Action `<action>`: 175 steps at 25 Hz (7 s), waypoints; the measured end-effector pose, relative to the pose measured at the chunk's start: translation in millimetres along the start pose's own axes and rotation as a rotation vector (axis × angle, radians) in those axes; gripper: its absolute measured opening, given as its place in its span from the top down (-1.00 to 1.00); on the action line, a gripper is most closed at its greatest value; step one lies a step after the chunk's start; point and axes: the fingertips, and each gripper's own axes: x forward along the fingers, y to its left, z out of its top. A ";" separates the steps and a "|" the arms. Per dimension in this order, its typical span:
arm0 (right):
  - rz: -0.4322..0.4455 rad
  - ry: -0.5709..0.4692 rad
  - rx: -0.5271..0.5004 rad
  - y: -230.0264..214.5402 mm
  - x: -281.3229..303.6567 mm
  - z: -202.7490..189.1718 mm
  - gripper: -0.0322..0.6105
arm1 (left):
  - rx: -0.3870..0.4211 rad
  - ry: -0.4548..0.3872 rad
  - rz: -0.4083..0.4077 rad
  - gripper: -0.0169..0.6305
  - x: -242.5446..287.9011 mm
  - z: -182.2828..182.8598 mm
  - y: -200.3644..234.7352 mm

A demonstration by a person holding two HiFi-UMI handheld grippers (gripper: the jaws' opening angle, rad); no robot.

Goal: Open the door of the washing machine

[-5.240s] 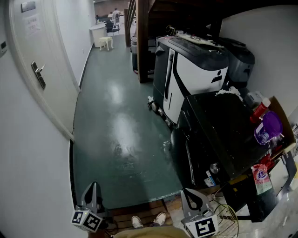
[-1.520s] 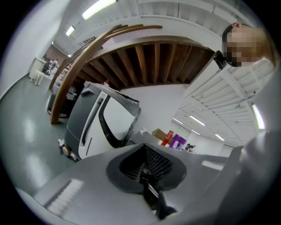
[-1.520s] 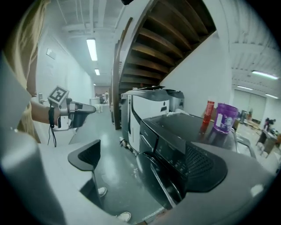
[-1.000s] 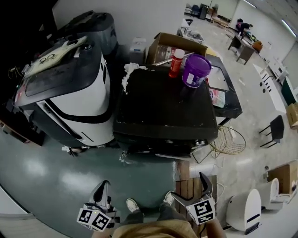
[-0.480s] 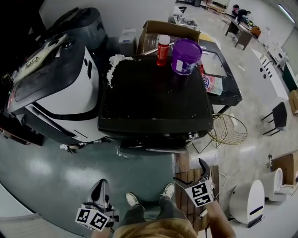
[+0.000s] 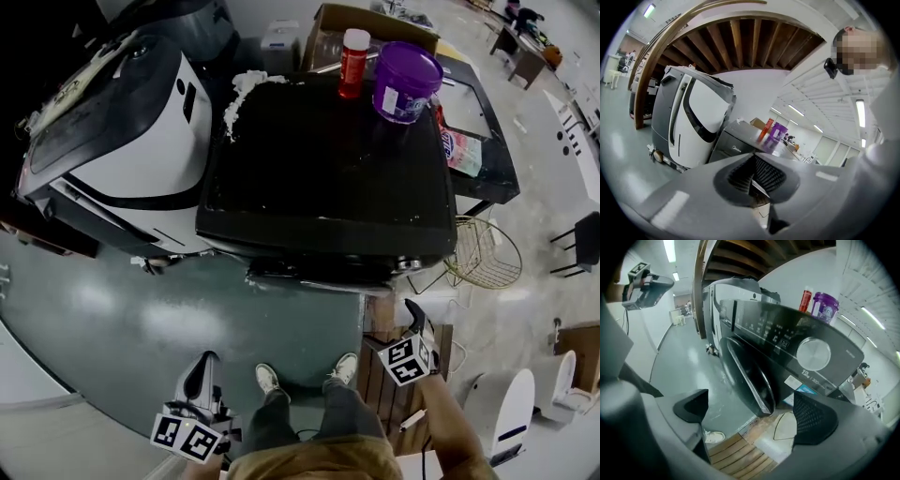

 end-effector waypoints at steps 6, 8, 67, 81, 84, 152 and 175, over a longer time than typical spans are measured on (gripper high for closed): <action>0.043 0.076 -0.041 -20.1 47.5 -27.8 -0.81 | -0.005 0.003 0.092 0.76 -6.0 -16.3 2.8; 0.053 0.090 -0.066 -24.2 62.2 -32.4 -0.73 | -0.005 -0.001 0.120 0.76 -6.7 -19.9 1.9; -0.075 0.516 -0.520 -63.0 148.9 -65.5 0.52 | -0.104 0.007 0.254 0.76 -41.6 -80.4 14.8; -0.043 0.511 -0.633 -59.9 151.1 -63.9 0.55 | -0.114 0.011 0.229 0.76 -24.9 -78.3 14.0; -0.040 0.518 -0.614 -59.1 150.8 -63.3 0.55 | -0.107 0.020 0.218 0.76 -22.8 -78.8 11.6; 0.318 0.460 -0.274 366.4 31.7 -85.0 0.55 | -0.176 -0.021 0.110 0.76 -164.2 -53.9 140.0; 0.389 0.309 -0.527 461.3 44.4 -17.2 0.68 | -0.225 -0.161 0.305 0.76 -258.8 -49.2 168.6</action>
